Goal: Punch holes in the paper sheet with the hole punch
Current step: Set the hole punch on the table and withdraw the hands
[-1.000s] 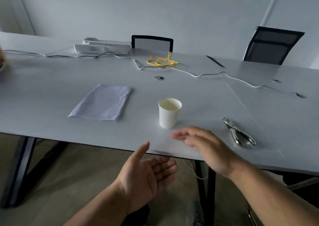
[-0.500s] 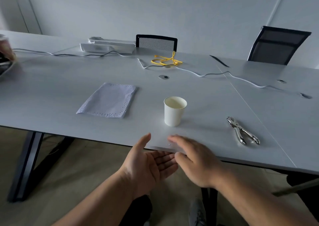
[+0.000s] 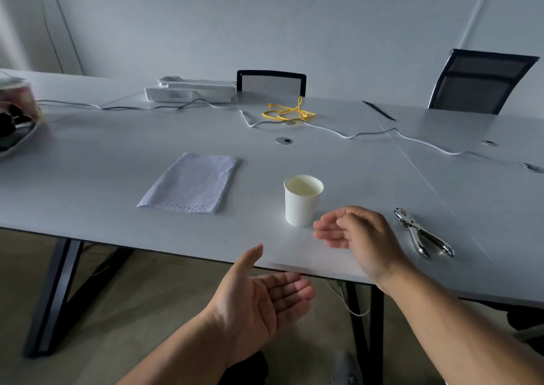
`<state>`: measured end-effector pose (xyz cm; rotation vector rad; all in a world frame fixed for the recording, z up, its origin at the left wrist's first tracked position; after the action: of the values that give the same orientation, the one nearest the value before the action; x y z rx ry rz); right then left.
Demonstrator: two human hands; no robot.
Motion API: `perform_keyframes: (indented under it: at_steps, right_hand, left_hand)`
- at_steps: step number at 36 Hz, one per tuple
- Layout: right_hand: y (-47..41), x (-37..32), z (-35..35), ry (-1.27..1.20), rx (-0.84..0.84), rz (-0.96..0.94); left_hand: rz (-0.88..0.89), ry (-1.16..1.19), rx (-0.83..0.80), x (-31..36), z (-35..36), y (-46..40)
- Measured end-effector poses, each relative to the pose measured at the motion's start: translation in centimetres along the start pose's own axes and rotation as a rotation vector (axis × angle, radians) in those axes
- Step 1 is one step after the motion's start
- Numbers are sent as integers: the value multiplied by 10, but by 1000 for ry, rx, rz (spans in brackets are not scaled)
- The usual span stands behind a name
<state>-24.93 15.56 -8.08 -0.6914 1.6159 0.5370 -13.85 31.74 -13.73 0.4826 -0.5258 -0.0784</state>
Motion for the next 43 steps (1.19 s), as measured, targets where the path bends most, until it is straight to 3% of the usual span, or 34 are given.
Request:
perform_keyframes:
  at_steps: [4,10,16,22,27,36,39,43]
  right_hand:
    - [-18,7,-19,59,172,-2]
    - [-37,16,-24,181,207,48]
    - [-39,22,-26,318,174,57]
    - [-36,20,-26,366,177,61]
    - [-39,24,-27,361,175,48]
    - [-44,30,-28,314,163,50]
    - [-45,30,-29,309,166,55]
    - [-44,29,-28,327,162,58]
  left_hand:
    - [19,-32,-89,9,11,14]
    - [255,-173,-150,79,57,20]
    - [427,-650,-81,151,109,-5]
    - [346,-1266,50,166,146,-42]
    - [191,-1526,75,166,153,-62]
    - [200,-1632,64,166,155,-71]
    - [350,-1564,88,169,154,-64]
    - [665,-1287,88,165,136,-42]
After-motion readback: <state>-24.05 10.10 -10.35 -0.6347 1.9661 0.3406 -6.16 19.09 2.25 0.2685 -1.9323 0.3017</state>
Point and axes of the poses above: each hand's wrist, its own y-axis away from the middle knuckle, its own z-axis out of the palm, x = y × z, the point moved 4 cm from there along -y, towards the middle knuckle, and after that the axes turned 10 degrees about -x, right-handed, at the moved point
